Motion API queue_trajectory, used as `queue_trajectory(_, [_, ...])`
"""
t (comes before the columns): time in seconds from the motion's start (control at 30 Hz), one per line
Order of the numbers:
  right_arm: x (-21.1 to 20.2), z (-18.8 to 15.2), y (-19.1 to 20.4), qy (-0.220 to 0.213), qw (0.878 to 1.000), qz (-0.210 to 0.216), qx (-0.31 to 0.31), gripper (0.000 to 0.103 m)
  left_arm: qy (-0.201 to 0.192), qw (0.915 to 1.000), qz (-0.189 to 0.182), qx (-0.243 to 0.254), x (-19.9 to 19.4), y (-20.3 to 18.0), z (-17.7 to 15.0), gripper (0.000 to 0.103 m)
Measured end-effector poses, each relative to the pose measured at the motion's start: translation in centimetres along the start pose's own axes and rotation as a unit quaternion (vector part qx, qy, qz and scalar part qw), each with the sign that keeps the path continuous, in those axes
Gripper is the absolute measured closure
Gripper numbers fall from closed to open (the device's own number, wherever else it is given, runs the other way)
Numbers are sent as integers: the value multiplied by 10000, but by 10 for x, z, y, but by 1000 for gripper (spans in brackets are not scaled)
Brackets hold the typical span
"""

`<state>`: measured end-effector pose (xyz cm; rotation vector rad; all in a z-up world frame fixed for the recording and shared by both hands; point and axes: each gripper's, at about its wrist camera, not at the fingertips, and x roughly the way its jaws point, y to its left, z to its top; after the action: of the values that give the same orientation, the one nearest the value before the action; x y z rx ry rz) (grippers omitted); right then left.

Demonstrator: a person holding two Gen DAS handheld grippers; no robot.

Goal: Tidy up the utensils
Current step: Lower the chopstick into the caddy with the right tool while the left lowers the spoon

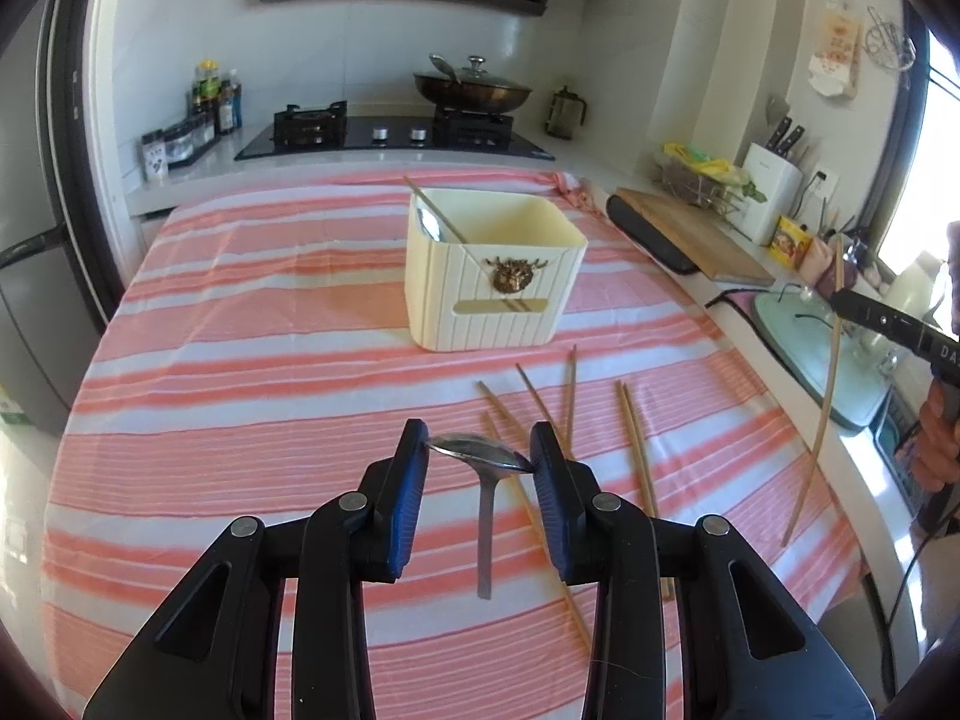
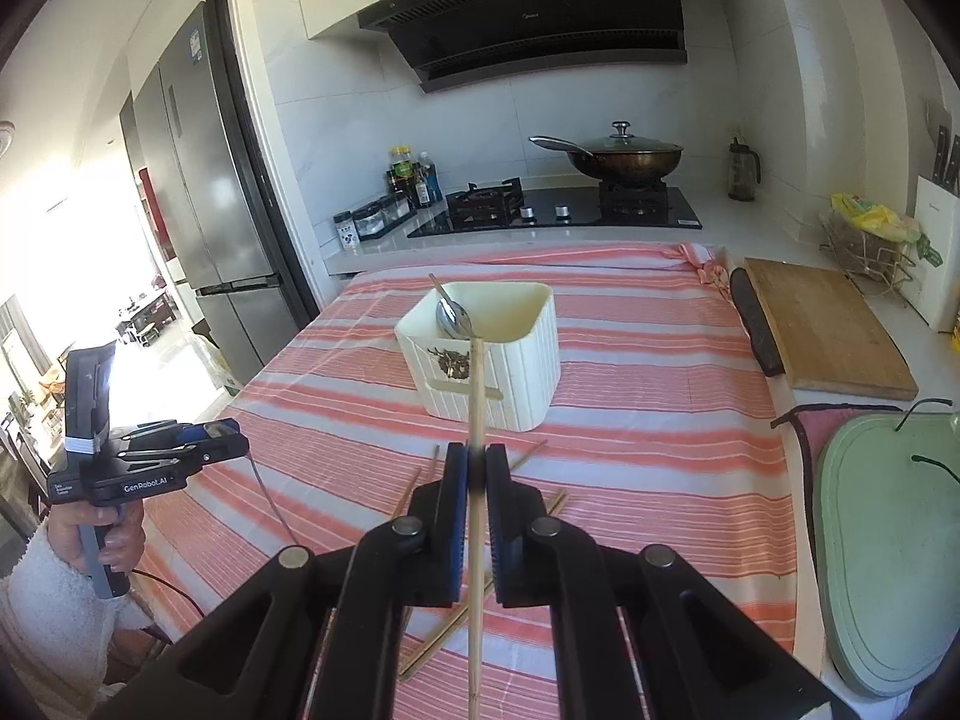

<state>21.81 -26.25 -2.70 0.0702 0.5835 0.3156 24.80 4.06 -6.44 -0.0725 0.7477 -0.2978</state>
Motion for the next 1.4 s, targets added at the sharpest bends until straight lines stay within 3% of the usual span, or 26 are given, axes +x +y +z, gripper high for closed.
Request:
queue_trajectory(0.27, [-3,9,5,-467,9988,55,-110,97,-190,9997,-74,-134,-12,6,10,68])
queue_trajectory(0.5, [19,27,0,-450,9989,54,-101,96,-228,9994,-200,-190,-18,13,34,68])
queue_trajectory(0.7, [43,76,12,-840,9957,56,-375,97,-557,9974,-360,-277,-30,18,95,68])
queue_trajectory(0.87, [79,133,23,-1237,9901,-74,-659,97,-984,9943,-233,-341,-24,18,166,68])
queue_trajectory(1.03, [117,178,30,-1825,9795,-235,-821,97,-1418,9887,95,-468,7,21,217,68])
queue_trajectory(1.13, [149,185,26,-1938,9769,-318,-843,97,-1358,9887,268,-570,45,26,225,68])
queue_trajectory(1.3, [211,167,12,-1540,9823,-493,-950,97,-788,9939,464,-617,119,34,218,68])
queue_trajectory(1.4, [241,147,2,-1008,9905,-335,-878,97,-297,9960,529,-657,159,41,203,68])
